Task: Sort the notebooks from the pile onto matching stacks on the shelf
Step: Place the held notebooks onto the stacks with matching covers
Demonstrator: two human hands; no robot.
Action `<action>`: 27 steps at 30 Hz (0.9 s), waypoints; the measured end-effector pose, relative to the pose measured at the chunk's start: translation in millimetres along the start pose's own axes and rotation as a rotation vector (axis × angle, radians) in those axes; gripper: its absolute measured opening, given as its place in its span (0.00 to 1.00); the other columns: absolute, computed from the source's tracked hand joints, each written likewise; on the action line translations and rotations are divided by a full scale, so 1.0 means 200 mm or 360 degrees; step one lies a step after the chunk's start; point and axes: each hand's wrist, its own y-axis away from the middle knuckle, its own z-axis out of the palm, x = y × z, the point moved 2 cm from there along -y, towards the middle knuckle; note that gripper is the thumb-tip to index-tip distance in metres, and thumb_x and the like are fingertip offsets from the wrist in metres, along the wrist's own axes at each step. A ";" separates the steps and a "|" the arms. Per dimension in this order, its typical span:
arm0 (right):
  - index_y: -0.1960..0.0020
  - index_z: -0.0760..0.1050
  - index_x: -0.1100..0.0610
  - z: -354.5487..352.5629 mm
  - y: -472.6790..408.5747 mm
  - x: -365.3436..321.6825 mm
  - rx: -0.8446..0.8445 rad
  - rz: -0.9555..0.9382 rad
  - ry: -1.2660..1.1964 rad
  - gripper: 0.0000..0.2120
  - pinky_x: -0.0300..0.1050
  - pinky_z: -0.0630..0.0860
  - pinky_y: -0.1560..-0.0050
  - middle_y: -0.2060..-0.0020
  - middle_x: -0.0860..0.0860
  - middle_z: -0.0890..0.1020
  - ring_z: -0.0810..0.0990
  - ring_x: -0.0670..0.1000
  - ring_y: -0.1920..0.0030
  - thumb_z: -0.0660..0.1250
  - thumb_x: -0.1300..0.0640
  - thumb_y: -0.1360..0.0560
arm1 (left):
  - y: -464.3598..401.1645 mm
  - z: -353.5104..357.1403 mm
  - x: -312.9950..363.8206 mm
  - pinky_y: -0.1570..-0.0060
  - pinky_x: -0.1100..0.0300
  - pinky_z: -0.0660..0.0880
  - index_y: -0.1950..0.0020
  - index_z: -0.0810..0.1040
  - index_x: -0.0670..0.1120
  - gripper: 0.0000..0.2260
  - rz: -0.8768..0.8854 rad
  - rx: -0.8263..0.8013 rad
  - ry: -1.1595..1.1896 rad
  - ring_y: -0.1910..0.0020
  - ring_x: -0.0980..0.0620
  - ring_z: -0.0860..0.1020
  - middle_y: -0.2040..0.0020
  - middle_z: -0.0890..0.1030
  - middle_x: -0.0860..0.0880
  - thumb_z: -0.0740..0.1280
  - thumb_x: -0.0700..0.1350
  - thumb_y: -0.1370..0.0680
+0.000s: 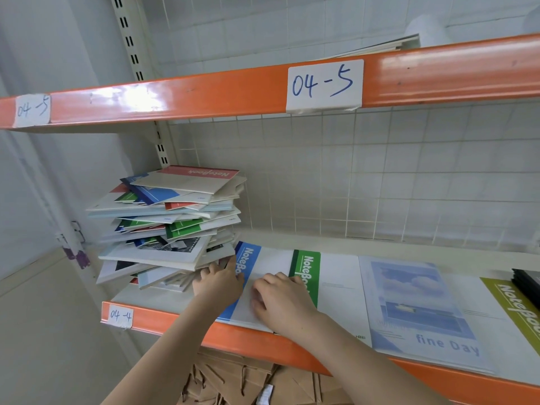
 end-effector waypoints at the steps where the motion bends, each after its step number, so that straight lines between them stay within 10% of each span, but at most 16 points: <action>1: 0.44 0.73 0.55 0.00 0.00 0.00 -0.0001 0.0007 -0.0002 0.13 0.53 0.65 0.44 0.46 0.51 0.77 0.72 0.55 0.43 0.55 0.50 0.22 | 0.01 0.00 0.02 0.34 0.47 0.62 0.23 0.53 0.51 0.25 -0.0035 0.0014 0.0007 0.29 0.39 0.61 0.26 0.61 0.40 0.51 0.57 0.18; 27: 0.38 0.71 0.59 0.01 -0.07 -0.01 -0.0100 -0.0003 -0.0060 0.15 0.51 0.71 0.41 0.39 0.54 0.74 0.71 0.55 0.39 0.54 0.57 0.20 | 0.14 0.04 -0.18 0.54 0.57 0.71 0.37 0.71 0.42 0.12 0.0240 0.0168 0.0520 0.47 0.45 0.76 0.41 0.76 0.43 0.57 0.42 0.19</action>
